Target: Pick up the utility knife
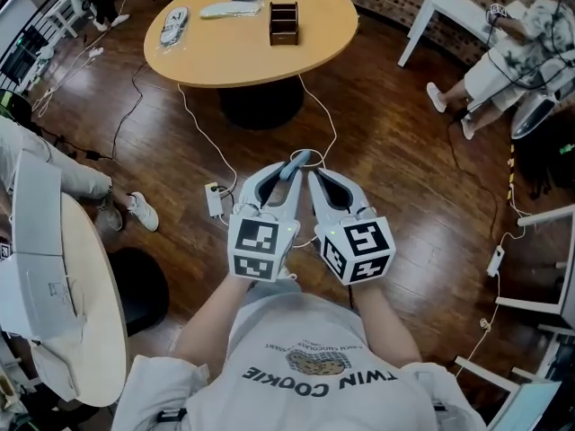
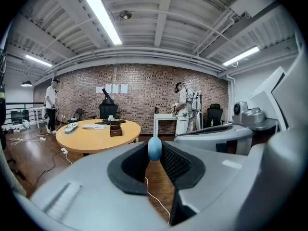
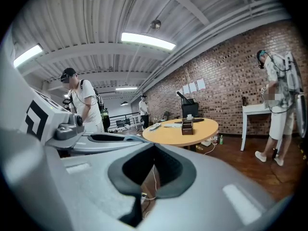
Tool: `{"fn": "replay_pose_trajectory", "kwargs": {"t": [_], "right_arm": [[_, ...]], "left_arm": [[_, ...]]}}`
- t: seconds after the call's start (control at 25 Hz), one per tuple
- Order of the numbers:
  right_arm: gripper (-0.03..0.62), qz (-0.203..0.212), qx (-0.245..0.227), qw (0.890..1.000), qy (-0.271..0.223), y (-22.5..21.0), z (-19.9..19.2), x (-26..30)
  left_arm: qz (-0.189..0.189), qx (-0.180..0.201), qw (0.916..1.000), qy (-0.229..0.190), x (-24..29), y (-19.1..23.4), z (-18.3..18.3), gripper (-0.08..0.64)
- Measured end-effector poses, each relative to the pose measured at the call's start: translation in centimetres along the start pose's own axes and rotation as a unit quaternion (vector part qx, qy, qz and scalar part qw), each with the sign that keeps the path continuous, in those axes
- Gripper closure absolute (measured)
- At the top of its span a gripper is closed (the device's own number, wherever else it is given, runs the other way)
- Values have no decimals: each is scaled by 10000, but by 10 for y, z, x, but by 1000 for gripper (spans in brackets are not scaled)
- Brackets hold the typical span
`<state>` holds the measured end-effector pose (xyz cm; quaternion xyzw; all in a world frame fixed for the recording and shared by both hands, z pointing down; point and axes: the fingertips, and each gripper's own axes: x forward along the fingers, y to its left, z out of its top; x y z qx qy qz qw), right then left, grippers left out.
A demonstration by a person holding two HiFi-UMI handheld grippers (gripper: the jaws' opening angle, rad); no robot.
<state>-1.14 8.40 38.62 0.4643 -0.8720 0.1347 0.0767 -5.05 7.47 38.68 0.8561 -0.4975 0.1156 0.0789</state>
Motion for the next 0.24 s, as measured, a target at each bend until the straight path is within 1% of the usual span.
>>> {"fn": "replay_pose_trajectory", "kwargs": {"t": [0.24], "right_arm": [[591, 1, -23, 10000, -26, -5, -4, -27]], "left_arm": [[74, 59, 9999, 72, -9, -22, -4, 486]]}}
